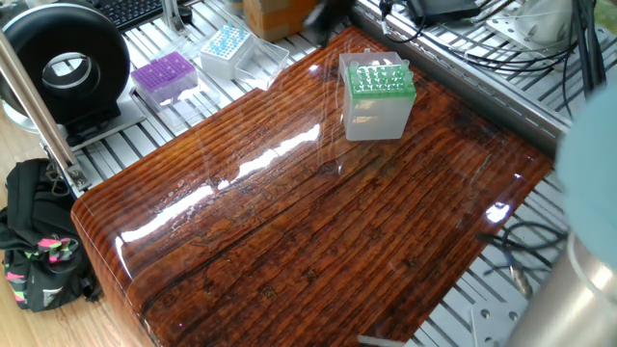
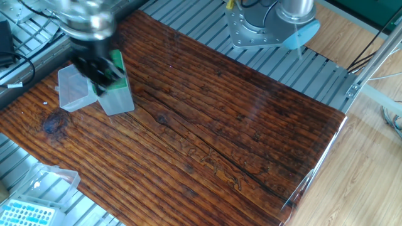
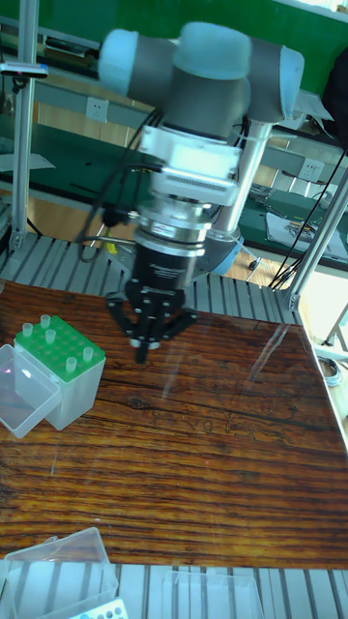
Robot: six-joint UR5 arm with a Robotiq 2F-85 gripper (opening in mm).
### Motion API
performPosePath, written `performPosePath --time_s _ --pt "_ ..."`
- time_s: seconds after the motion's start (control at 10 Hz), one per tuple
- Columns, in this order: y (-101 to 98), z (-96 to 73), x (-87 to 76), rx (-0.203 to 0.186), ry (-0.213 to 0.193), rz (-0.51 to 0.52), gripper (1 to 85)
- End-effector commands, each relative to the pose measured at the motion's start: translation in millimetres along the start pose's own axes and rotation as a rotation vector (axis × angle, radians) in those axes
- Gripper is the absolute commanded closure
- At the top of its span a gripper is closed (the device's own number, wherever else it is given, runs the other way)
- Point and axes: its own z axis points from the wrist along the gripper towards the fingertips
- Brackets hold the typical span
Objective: Insert a large pipette tip into the holder for large pipette tips
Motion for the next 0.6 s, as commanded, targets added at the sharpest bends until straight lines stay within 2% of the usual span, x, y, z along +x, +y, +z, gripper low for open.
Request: performPosePath --time_s 0.0,0.2,0.5 --pt "74.5 -7.0 9.0 -0.057 0.031 0.12 84.7" --pt "82.7 -9.9 27.7 -0.074 0.101 0.129 84.7" --pt "86.0 -11.7 30.1 -0.069 0.111 0.12 84.7"
